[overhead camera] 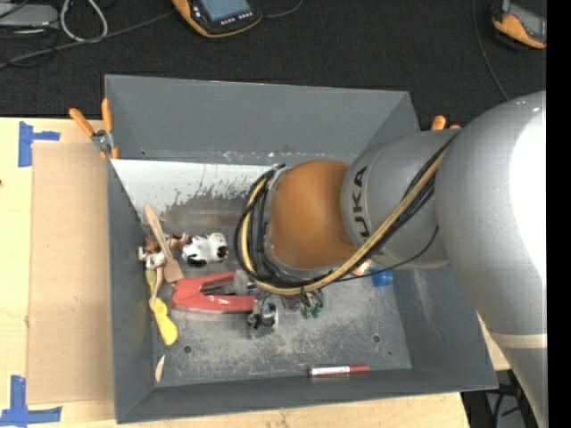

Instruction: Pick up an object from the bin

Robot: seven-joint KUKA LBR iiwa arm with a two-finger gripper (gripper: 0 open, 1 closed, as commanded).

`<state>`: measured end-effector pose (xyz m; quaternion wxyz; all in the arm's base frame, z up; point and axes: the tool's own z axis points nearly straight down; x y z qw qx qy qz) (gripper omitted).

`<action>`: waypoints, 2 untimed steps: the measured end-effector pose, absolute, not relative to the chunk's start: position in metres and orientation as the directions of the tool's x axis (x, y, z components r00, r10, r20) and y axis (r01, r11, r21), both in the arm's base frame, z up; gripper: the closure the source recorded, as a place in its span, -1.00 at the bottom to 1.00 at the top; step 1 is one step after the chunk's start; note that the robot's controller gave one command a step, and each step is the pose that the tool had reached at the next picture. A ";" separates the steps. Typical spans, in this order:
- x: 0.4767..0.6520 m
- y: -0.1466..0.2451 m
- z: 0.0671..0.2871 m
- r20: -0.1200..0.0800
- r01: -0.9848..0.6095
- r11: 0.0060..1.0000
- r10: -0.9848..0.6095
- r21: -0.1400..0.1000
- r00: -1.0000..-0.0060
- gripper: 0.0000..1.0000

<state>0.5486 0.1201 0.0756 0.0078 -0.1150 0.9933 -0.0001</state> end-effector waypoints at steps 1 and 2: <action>0.547 0.120 0.137 -0.013 -0.224 0.975 -0.224 -0.002 -0.974 1.00; 0.559 0.112 0.120 -0.022 -0.227 0.974 -0.227 -0.001 -0.974 1.00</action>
Offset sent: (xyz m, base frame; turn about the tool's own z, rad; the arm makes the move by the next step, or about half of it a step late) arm 0.0210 -0.0238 -0.0026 0.0015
